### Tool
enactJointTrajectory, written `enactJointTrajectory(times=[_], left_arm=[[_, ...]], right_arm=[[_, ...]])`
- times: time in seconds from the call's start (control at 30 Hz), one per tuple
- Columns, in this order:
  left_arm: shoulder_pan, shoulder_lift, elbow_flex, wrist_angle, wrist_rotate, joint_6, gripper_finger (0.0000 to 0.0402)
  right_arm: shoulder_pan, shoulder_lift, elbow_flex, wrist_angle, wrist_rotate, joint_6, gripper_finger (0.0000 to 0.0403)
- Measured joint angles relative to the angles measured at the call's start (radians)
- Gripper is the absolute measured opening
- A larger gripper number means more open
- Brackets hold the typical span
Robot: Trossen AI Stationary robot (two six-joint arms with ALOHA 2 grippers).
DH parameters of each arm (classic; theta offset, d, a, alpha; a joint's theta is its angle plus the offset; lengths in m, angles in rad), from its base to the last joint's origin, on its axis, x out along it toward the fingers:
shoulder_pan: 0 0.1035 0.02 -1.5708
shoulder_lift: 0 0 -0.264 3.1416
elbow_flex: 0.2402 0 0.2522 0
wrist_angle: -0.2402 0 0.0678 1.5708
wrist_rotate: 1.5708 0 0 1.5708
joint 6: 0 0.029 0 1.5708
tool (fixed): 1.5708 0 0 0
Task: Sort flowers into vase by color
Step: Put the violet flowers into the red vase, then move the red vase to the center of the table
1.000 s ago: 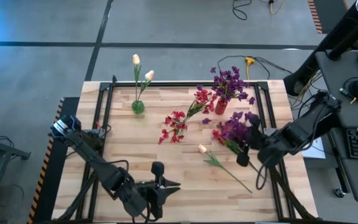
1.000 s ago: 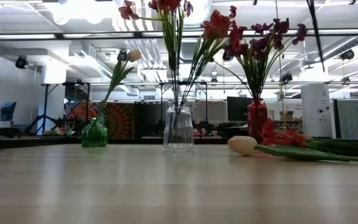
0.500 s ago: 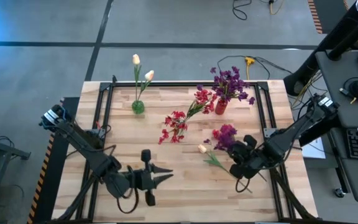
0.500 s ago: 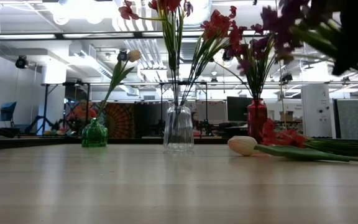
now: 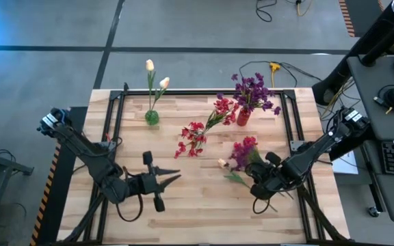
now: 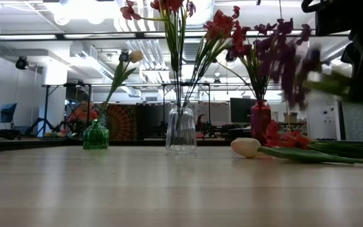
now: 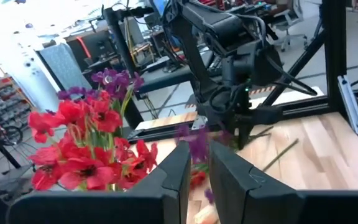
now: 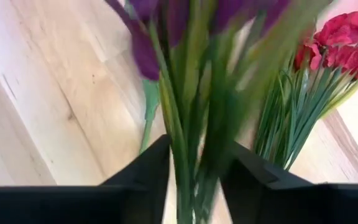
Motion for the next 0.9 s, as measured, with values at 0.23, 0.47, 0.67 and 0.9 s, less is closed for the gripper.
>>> enactJointTrajectory(times=[0.23,0.47,0.67,0.9], left_arm=[[0.0,-0.031,-0.007,-0.031,-0.007,0.031,0.004],[0.0,-0.037,-0.037,-0.036,0.008,0.023,0.004],[0.0,-0.048,-0.068,-0.036,0.015,0.008,0.004],[0.0,-0.108,-0.09,-0.095,0.015,0.038,0.004]], right_arm=[[-0.002,-0.013,0.039,-0.039,-0.018,-0.001,0.0186],[-0.04,-0.068,0.093,-0.077,0.18,-0.003,0.0234],[-0.106,-0.121,0.014,-0.049,0.522,0.02,0.0285],[-0.137,-0.119,-0.152,0.078,0.818,0.044,0.0326]])
